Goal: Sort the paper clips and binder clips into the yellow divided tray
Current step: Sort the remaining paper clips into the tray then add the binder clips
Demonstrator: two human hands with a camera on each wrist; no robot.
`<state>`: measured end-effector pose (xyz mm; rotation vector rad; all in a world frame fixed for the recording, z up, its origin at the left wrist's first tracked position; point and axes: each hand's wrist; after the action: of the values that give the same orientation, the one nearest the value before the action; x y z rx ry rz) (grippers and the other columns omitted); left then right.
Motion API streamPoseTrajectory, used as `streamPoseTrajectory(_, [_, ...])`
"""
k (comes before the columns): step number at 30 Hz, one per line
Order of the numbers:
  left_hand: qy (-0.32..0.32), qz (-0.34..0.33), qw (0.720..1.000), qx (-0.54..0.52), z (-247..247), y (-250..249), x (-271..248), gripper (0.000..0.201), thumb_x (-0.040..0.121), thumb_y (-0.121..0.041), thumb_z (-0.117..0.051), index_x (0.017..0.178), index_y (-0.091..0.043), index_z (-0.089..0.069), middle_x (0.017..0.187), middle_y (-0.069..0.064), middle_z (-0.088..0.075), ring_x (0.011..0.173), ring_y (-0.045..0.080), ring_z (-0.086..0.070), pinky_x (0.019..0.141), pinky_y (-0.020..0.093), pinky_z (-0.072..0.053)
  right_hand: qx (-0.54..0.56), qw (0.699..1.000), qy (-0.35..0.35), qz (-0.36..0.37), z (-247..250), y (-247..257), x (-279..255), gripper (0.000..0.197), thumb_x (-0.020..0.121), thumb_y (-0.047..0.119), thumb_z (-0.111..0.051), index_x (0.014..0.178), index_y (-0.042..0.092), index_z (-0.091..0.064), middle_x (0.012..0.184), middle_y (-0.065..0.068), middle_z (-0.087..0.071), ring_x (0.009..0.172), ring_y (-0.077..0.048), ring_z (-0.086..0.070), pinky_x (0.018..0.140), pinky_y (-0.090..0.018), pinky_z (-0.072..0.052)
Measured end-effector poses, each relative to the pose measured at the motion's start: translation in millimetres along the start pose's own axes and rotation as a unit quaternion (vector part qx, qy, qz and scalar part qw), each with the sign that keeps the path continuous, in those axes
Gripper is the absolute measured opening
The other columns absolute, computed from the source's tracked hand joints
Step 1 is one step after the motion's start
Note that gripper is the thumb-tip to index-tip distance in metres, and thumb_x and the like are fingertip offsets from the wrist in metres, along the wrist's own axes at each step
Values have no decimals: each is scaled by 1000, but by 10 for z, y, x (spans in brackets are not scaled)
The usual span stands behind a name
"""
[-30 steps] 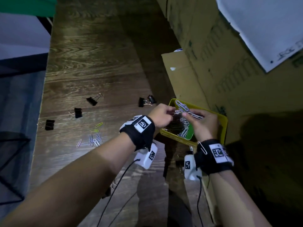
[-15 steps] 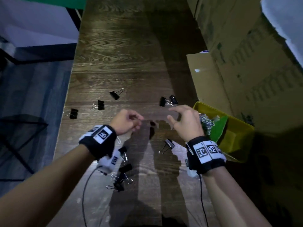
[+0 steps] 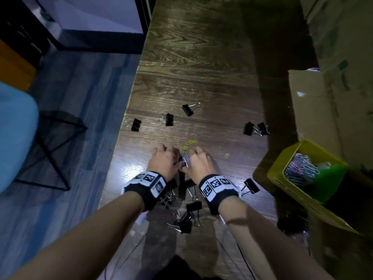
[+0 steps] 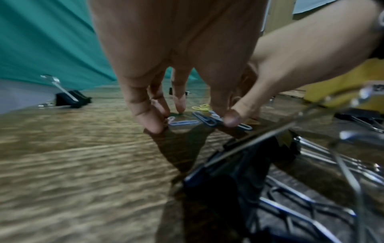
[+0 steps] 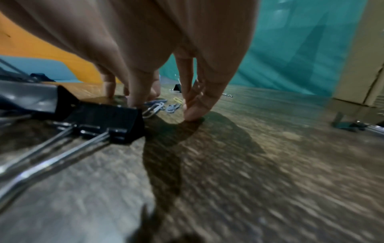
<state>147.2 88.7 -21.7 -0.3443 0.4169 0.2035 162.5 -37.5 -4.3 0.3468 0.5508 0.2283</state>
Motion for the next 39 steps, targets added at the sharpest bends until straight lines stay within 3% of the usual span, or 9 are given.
streamPoseTrajectory(7, [-22, -105, 993, -45, -48, -16, 39, 26, 82, 1, -53, 105, -4, -64, 107, 14, -57, 97, 34, -56, 83, 39, -48, 5, 999, -17, 28, 1, 12, 32, 26, 88, 9, -59, 114, 6, -61, 120, -10, -57, 107, -31, -58, 85, -35, -45])
streamPoseTrajectory(12, [55, -155, 982, 91, 6, 32, 74, 37, 76, -13, -64, 112, -5, -55, 111, 13, -54, 104, 34, -53, 87, 39, -44, -55, 997, 0, 46, 19, 40, 28, 25, 89, 0, -47, 109, 5, -62, 112, -16, -61, 103, -34, -60, 81, -36, -47])
streamPoseTrajectory(18, [71, -250, 923, 283, 42, 36, 144, 44, 82, -26, -59, 118, -3, -46, 117, 15, -55, 108, 30, -51, 91, 35, -41, -171, 978, 54, 104, 89, 87, -11, 28, 94, -2, -39, 117, -1, -54, 115, -19, -57, 111, -37, -54, 84, -43, -46])
streamPoseTrajectory(21, [56, -232, 946, 219, 88, 58, 216, 38, 78, -16, -61, 113, -7, -51, 110, 13, -59, 101, 30, -55, 84, 37, -46, -192, 973, 61, 114, 109, 136, -29, 33, 90, -8, -41, 121, -2, -50, 115, -21, -57, 112, -39, -53, 83, -46, -46])
streamPoseTrajectory(25, [38, -91, 992, -73, 96, 184, 312, 19, 76, -8, -60, 91, -18, -63, 82, 9, -67, 77, 25, -61, 71, 33, -49, -171, 977, 58, 111, 146, 126, -35, 32, 89, -12, -44, 118, -2, -52, 112, -22, -57, 108, -38, -55, 85, -42, -47])
streamPoseTrajectory(27, [53, -18, 964, -259, 97, 261, 371, 16, 74, -3, -63, 74, -19, -63, 66, 3, -63, 61, 19, -57, 63, 29, -48, -118, 987, 60, 90, 144, 105, -18, 25, 91, -7, -46, 113, -2, -57, 108, -22, -59, 103, -37, -58, 83, -41, -49])
streamPoseTrajectory(31, [61, 92, 842, -528, 169, 235, 376, 26, 80, 10, -47, 64, -7, -59, 52, 7, -52, 45, 16, -48, 42, 19, -40, 91, 995, 21, -28, 68, -47, 48, 17, 88, 12, -61, 103, 5, -66, 98, -10, -61, 89, -26, -63, 83, -33, -54])
streamPoseTrajectory(36, [133, 106, 714, -679, 281, 172, 335, 17, 60, 2, -30, 60, -4, -45, 53, 8, -39, 39, 15, -35, 43, 19, -23, 406, 905, -77, -99, 21, -412, -16, 23, 74, -1, -68, 95, 9, -72, 73, 1, -67, 65, -12, -64, 67, -22, -55])
streamPoseTrajectory(39, [170, 102, 683, -703, 315, 142, 313, 16, 59, -9, -30, 64, -4, -45, 53, 8, -42, 42, 17, -37, 43, 22, -27, 522, 840, -97, -115, 45, -527, -75, 20, 82, -14, -56, 94, -1, -67, 59, 4, -62, 45, -2, -59, 46, -15, -50])
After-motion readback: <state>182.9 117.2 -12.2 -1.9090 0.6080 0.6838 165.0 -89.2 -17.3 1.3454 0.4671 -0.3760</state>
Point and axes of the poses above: each hand's wrist, its own x-axis towards the middle knuckle, its own z-axis out of the back of the hand, y = z × x
